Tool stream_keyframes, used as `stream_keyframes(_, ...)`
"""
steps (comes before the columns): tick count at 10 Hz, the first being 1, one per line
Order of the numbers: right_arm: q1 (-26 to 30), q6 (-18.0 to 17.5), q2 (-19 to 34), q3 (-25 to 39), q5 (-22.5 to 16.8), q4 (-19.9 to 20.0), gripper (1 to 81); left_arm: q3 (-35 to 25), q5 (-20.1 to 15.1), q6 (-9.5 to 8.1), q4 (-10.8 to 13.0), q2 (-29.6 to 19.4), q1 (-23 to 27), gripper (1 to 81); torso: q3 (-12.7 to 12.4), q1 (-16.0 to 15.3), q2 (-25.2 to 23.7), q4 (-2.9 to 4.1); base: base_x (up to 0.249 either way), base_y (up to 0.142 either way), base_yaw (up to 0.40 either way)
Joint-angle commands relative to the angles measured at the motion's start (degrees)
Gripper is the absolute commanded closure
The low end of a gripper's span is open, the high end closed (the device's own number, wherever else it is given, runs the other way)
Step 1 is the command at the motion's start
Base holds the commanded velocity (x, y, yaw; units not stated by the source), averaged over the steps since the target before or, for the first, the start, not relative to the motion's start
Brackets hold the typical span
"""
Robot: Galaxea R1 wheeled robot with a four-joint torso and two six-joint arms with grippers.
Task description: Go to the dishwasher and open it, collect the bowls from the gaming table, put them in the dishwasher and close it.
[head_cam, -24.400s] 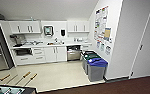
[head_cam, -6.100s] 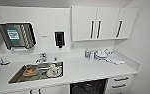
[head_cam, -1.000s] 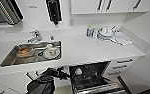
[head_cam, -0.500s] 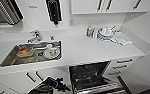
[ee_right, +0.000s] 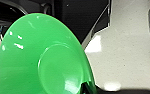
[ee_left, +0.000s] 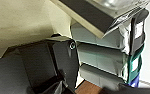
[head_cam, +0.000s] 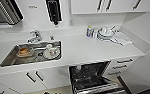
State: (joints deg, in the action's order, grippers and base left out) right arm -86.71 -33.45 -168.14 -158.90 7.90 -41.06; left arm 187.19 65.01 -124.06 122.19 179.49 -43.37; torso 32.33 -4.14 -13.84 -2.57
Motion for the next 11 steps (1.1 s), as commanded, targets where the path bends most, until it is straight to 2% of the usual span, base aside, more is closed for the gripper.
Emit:
stream_keyframes(1,0.26,-0.12,1.38,0.7,-2.37,0.01,81.1,0.9,-0.76,12.0,-9.68,-8.89,-6.58,1.0,0.0,0.0,0.0,0.0,0.0,0.0,0.0)
stream_keyframes(2,0.79,-0.21,1.56,1.59,-2.27,0.01,81.1,0.9,-0.68,15.23,-12.57,-10.72,-10.54,1.0,0.0,0.0,0.0,0.0,0.0,0.0,0.0)
stream_keyframes(3,0.96,-0.21,2.51,3.24,-1.84,0.01,81.1,0.81,-1.19,19.25,-15.63,-11.87,-14.56,1.0,-0.02,0.0,0.0,0.0,0.0,0.0,0.0)
stream_keyframes(4,1.49,-0.3,4.44,5.87,-0.61,0.01,81.1,0.81,-3.38,24.09,-18.8,-12.14,-18.35,1.0,-0.02,0.0,0.0,0.0,0.0,0.0,0.0)
stream_keyframes(5,2.02,-0.39,7.85,10.41,0.53,0.01,81.1,0.81,-6.53,27.09,-20.4,-11.97,-21.7,1.0,-0.02,0.0,0.0,0.0,0.0,0.0,0.0)
stream_keyframes(6,2.81,-0.65,11.22,15.39,0.8,0.01,81.1,0.46,-8.94,28.7,-20.76,-11.61,-23.9,1.0,-0.02,0.0,0.0,0.0,0.0,0.0,0.0)
stream_keyframes(7,3.25,-1.79,14.74,19.87,0.8,0.01,81.1,-0.23,-12.77,30.71,-20.84,-11.09,-25.49,1.0,-0.02,0.0,0.0,0.0,0.0,0.0,0.0)
stream_keyframes(9,3.87,-5.12,23.14,26.61,3.86,0.1,81.1,-3.05,-17.1,32.04,-20.76,-11.17,-26.99,1.0,-0.02,0.02,-0.02,0.0,0.0,0.0,0.0)
stream_keyframes(10,4.22,-7.05,27.27,29.94,5.97,0.01,81.1,-3.75,-17.89,32.21,-20.76,-11.08,-27.42,1.0,-0.02,0.02,-0.02,0.0,0.0,0.0,0.0)
stream_keyframes(11,5.09,-8.02,31.23,34.15,6.34,0.01,81.1,-3.84,-19.29,32.39,-20.76,-10.74,-28.04,1.0,-0.02,0.02,-0.02,0.0,0.0,0.0,0.0)
